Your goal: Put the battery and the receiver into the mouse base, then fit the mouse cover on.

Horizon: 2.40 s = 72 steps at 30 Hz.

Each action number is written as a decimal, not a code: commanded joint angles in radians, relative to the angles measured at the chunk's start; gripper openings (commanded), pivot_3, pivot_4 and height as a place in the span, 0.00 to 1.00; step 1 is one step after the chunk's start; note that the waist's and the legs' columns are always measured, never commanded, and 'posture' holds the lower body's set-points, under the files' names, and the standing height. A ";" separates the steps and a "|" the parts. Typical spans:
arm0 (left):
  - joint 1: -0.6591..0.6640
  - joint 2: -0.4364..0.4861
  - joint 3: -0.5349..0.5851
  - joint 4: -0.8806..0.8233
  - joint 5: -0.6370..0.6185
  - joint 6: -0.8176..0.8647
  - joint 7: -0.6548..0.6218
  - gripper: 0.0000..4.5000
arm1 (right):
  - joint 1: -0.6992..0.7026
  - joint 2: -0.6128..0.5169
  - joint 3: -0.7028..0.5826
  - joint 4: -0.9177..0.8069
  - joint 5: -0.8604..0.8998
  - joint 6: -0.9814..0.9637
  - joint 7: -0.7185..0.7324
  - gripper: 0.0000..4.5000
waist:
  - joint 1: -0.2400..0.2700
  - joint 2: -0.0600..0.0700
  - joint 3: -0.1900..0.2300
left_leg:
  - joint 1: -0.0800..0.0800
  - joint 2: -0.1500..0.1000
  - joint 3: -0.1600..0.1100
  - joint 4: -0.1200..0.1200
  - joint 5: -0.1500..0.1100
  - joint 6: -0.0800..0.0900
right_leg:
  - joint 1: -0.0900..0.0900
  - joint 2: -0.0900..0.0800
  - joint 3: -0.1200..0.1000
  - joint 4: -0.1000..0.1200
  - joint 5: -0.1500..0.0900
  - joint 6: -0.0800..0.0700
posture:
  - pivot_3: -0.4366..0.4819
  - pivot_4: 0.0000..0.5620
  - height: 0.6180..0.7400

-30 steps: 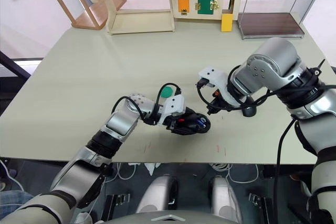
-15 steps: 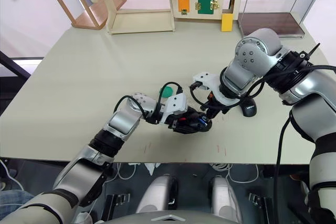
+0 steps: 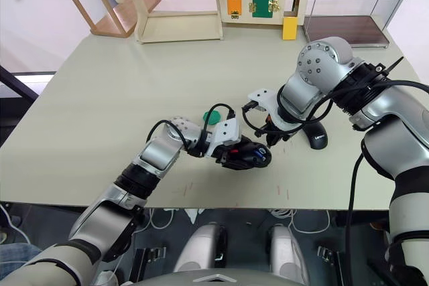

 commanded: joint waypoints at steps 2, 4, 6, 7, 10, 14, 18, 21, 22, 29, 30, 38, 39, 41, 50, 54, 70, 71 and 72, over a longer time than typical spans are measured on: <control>0.021 0.005 -0.028 -0.018 0.030 0.041 0.020 0.66 | -0.028 0.006 -0.020 -0.005 0.061 0.005 -0.036 0.00 | -0.001 0.000 0.000 | 0.000 0.000 0.000 0.000 0.000 0.000 | 0.000 0.000 0.000 0.000 0.000 0.000 | 0.48 0.27 1.00; 0.020 0.006 -0.030 -0.030 0.032 0.051 0.021 0.66 | -0.029 0.014 -0.022 0.000 0.071 0.005 -0.047 0.00 | -0.004 0.000 0.000 | 0.000 0.000 0.000 -0.001 0.000 0.000 | 0.000 0.000 0.000 0.000 0.000 0.000 | 0.48 0.27 1.00; 0.022 0.009 -0.031 -0.055 0.030 0.075 0.019 0.66 | -0.029 0.022 -0.028 0.006 0.083 0.005 -0.060 0.00 | -0.004 0.000 0.000 | 0.000 0.000 0.000 -0.002 0.000 0.000 | -0.001 0.000 0.000 -0.001 0.000 0.000 | 0.48 0.27 1.00; 0.024 0.011 -0.031 -0.068 0.029 0.088 0.018 0.66 | -0.029 0.024 -0.029 0.008 0.090 0.005 -0.066 0.00 | -0.004 0.000 0.000 | 0.000 0.000 0.000 -0.002 0.000 0.000 | -0.001 0.000 0.000 -0.001 0.000 0.000 | 0.48 0.27 1.00; 0.027 0.014 -0.030 -0.085 0.029 0.107 0.018 0.66 | -0.027 0.028 -0.036 0.013 0.096 0.005 -0.079 0.00 | -0.007 0.000 0.000 | -0.001 0.000 -0.001 -0.003 0.000 0.000 | -0.001 0.000 0.000 -0.003 0.000 0.000 | 0.48 0.27 1.00; 0.028 0.011 -0.035 -0.080 0.034 0.108 0.023 0.66 | -0.014 0.033 -0.046 0.024 0.096 0.005 -0.099 0.00 | -0.010 0.000 0.000 | -0.006 0.000 -0.001 -0.004 0.000 0.000 | -0.005 0.000 -0.001 -0.004 0.001 0.001 | 0.48 0.27 1.00; 0.030 0.010 -0.035 -0.086 0.032 0.112 0.022 0.66 | -0.003 0.033 -0.050 0.012 0.109 0.005 -0.108 0.00 | -0.009 0.000 0.000 | -0.012 0.000 0.000 -0.003 0.000 0.000 | -0.009 0.000 -0.005 -0.004 0.002 0.004 | 0.48 0.27 1.00; 0.031 0.010 -0.037 -0.084 0.033 0.111 0.021 0.66 | 0.000 0.037 -0.056 0.017 0.119 0.005 -0.119 0.00 | -0.009 0.000 0.000 | -0.012 0.000 0.000 -0.003 0.000 0.000 | -0.009 0.000 -0.005 -0.005 0.002 0.004 | 0.48 0.27 1.00; 0.032 0.010 -0.037 -0.085 0.032 0.113 0.020 0.66 | 0.002 0.038 -0.059 0.015 0.120 0.005 -0.122 0.00 | -0.009 0.000 0.000 | -0.012 0.000 0.000 -0.003 0.000 0.000 | -0.009 0.000 -0.005 -0.005 0.002 0.004 | 0.48 0.27 1.00; 0.031 0.011 -0.038 -0.079 0.035 0.113 0.021 0.66 | 0.006 0.026 -0.053 -0.004 0.151 0.005 -0.130 0.00 | -0.010 0.000 0.000 | -0.012 0.000 0.000 -0.003 0.000 0.000 | -0.008 0.000 -0.005 -0.005 0.002 0.004 | 0.48 0.27 1.00; 0.032 0.011 -0.038 -0.080 0.034 0.114 0.021 0.66 | 0.006 0.026 -0.051 -0.007 0.157 0.005 -0.132 0.00 | -0.010 0.000 0.000 | -0.012 0.000 0.000 -0.003 0.000 0.000 | -0.008 0.000 -0.005 -0.005 0.002 0.004 | 0.48 0.27 1.00; 0.033 0.010 -0.040 -0.084 0.034 0.118 0.021 0.66 | 0.012 0.025 -0.046 -0.014 0.165 0.005 -0.145 0.00 | -0.010 0.000 0.000 | -0.012 0.000 -0.001 -0.003 0.000 0.000 | -0.008 0.000 -0.005 -0.005 0.002 0.004 | 0.48 0.27 1.00; 0.033 0.009 -0.040 -0.085 0.034 0.119 0.021 0.66 | 0.014 0.025 -0.046 -0.015 0.165 0.005 -0.146 0.00 | -0.010 0.000 0.000 | -0.012 0.000 -0.001 -0.003 0.000 0.000 | -0.008 0.000 -0.005 -0.005 0.002 0.004 | 0.48 0.27 1.00; 0.034 0.009 -0.039 -0.087 0.032 0.121 0.021 0.66 | 0.018 0.025 -0.045 -0.020 0.165 0.005 -0.149 0.00 | -0.010 0.000 0.000 | -0.012 0.000 -0.001 -0.003 0.000 0.000 | -0.008 0.000 -0.005 -0.006 0.002 0.004 | 0.48 0.27 1.00; 0.035 0.008 -0.038 -0.084 0.031 0.120 0.021 0.66 | 0.039 0.031 -0.066 -0.027 0.108 0.005 -0.152 0.00 | -0.010 0.000 0.000 | -0.013 0.000 -0.001 -0.003 0.000 0.000 | -0.008 0.000 -0.005 -0.006 0.002 0.004 | 0.48 0.27 1.00; 0.036 0.008 -0.038 -0.085 0.031 0.119 0.021 0.66 | 0.040 0.032 -0.068 -0.029 0.089 0.005 -0.143 0.00 | -0.010 0.000 0.000 | -0.013 0.000 -0.001 -0.003 0.000 0.000 | -0.008 0.000 -0.005 -0.006 0.002 0.004 | 0.48 0.27 1.00; 0.044 0.009 -0.040 -0.091 0.031 0.124 0.023 0.66 | 0.073 0.045 -0.066 -0.083 0.100 0.005 -0.152 0.00 | -0.011 0.000 0.000 | -0.012 0.000 -0.001 -0.003 0.000 0.000 | -0.008 0.000 -0.005 -0.006 0.002 0.004 | 0.48 0.27 1.00; 0.044 0.009 -0.040 -0.092 0.030 0.125 0.023 0.66 | 0.074 0.048 -0.070 -0.082 0.099 0.005 -0.154 0.00 | -0.011 0.000 0.000 | -0.012 0.000 -0.001 -0.003 0.000 0.000 | -0.008 0.000 -0.005 -0.006 0.002 0.004 | 0.48 0.27 1.00; 0.044 0.008 -0.040 -0.092 0.030 0.125 0.024 0.66 | 0.074 0.053 -0.076 -0.078 0.095 0.005 -0.156 0.00 | -0.011 0.000 0.000 | -0.012 0.000 -0.001 -0.003 0.000 0.000 | -0.008 0.000 -0.005 -0.006 0.002 0.004 | 0.48 0.27 1.00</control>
